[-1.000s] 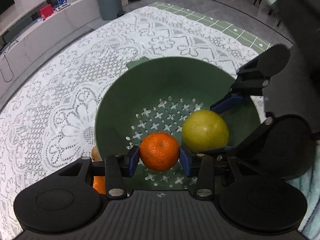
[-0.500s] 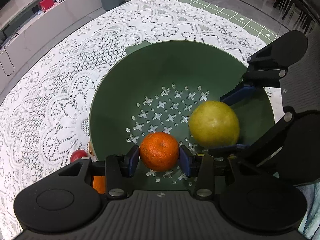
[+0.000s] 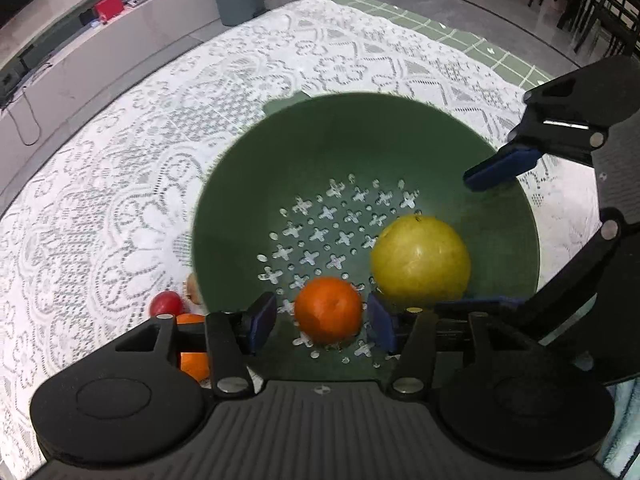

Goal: Organize fruits
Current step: 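Open both tools to release the fruits and withdraw toward the fruit cluster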

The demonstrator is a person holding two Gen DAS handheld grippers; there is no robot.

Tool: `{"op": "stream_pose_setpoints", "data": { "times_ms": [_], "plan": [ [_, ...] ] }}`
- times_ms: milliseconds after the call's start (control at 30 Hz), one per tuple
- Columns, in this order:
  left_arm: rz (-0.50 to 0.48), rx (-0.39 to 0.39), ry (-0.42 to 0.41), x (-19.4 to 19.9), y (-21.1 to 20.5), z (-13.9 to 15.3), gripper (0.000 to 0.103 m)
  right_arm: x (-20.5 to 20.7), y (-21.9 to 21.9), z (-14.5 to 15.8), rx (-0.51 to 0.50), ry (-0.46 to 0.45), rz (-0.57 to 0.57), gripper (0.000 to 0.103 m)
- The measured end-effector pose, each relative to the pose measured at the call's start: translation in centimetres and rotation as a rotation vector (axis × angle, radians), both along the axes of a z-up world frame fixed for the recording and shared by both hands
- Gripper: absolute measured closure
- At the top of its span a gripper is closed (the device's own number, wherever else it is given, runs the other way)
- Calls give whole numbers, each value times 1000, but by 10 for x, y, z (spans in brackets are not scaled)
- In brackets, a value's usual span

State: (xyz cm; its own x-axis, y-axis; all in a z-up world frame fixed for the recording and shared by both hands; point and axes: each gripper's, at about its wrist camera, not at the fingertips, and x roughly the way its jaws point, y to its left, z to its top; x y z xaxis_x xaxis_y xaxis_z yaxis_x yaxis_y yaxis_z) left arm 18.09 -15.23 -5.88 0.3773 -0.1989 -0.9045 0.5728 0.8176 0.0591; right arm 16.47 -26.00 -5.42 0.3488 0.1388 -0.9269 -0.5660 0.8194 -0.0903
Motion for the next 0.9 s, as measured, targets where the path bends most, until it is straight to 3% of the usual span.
{"op": "stream_pose_setpoints", "data": {
  "times_ms": [233,500,900],
  "plan": [
    [56,-58,-109,-22,17,36,40,-16,-4,26,22,-109,-66,20],
    [180,-91,-223,-51,53,72,40,-50,-3,52,182,-244,-204,20],
    [268,-172,-324,-95,112,90,36,-96,38,47,393,-381,-300,17]
  ]
}}
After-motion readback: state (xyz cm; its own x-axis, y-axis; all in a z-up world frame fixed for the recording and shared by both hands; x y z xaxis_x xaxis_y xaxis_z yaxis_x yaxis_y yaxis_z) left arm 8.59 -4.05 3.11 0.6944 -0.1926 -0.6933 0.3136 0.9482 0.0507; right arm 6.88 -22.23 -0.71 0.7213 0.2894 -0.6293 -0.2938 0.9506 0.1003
